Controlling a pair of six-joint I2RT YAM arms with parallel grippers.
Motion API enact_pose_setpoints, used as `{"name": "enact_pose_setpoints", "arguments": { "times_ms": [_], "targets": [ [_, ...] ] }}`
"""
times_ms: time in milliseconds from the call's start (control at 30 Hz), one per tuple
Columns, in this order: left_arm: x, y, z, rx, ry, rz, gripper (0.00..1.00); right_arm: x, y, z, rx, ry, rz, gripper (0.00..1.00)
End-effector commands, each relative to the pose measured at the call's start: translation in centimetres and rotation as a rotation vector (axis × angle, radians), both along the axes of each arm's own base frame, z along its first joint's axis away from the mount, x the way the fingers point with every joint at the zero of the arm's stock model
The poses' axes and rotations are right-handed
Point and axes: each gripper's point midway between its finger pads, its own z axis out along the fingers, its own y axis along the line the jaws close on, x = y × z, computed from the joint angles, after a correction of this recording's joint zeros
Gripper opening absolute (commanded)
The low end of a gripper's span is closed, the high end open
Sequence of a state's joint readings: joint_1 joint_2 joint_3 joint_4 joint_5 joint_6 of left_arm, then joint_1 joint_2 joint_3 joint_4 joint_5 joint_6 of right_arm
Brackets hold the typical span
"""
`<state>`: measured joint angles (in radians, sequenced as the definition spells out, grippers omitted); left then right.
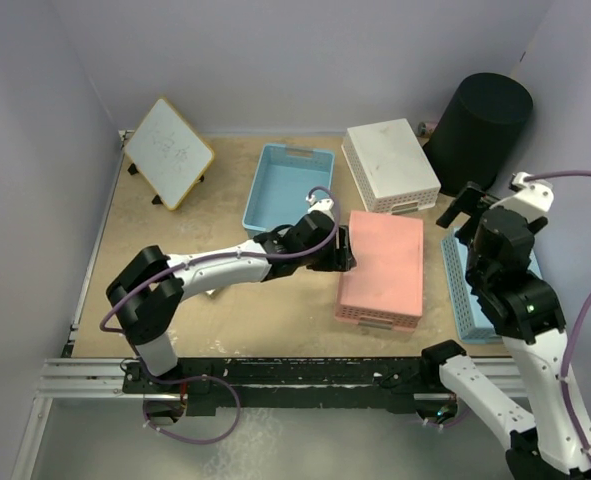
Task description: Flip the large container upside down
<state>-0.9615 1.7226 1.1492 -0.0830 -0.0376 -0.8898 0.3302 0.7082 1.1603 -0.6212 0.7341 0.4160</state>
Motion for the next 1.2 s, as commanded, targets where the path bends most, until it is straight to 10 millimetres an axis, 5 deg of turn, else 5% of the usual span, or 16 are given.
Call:
{"name": "enact_pose_setpoints", "arguments": {
  "times_ms": [0,133,267,433,567,733,900,1033,1167],
  "targets": [
    [0.6,3.0,1.4,0.247,-0.14,-0.051,0.61,2.1,2.9,-1.4,0.013,0.066,0.132,1.0],
    [2.0,6.5,6.3,0.279,-0.26,0.041,0.65,4.2,6.5,-4.1,0.06,0.151,0.284,0.99],
    [4.7,13.0,11.2,0.253,-0.318,0.206,0.66,5.4,14.2,-9.4,0.226,0.293,0.611,1.0],
    [6.6,22.1,14.5,0.287,-0.384,0.489,0.72,5.0,22.0,-14.4,0.252,0.384,0.785,1.0],
    [6.5,24.7,14.8,0.302,-0.381,0.561,0.74,4.8,25.8,-17.9,0.2,0.512,0.846,1.0],
    [6.1,24.3,13.1,0.294,-0.338,0.544,0.74,5.3,26.6,-22.7,0.15,0.642,0.813,1.0],
    [6.5,23.7,12.3,0.294,-0.333,0.526,0.74,4.7,23.6,-26.3,0.077,0.772,0.66,1.0],
    [7.2,23.1,11.7,0.334,-0.328,0.497,0.74,4.4,20.9,-25.7,0.014,0.766,0.558,1.0],
    [7.9,22.4,11.9,0.34,-0.337,0.474,0.74,4.8,22.4,-22.2,0.069,0.654,0.644,1.0]
  ]
}}
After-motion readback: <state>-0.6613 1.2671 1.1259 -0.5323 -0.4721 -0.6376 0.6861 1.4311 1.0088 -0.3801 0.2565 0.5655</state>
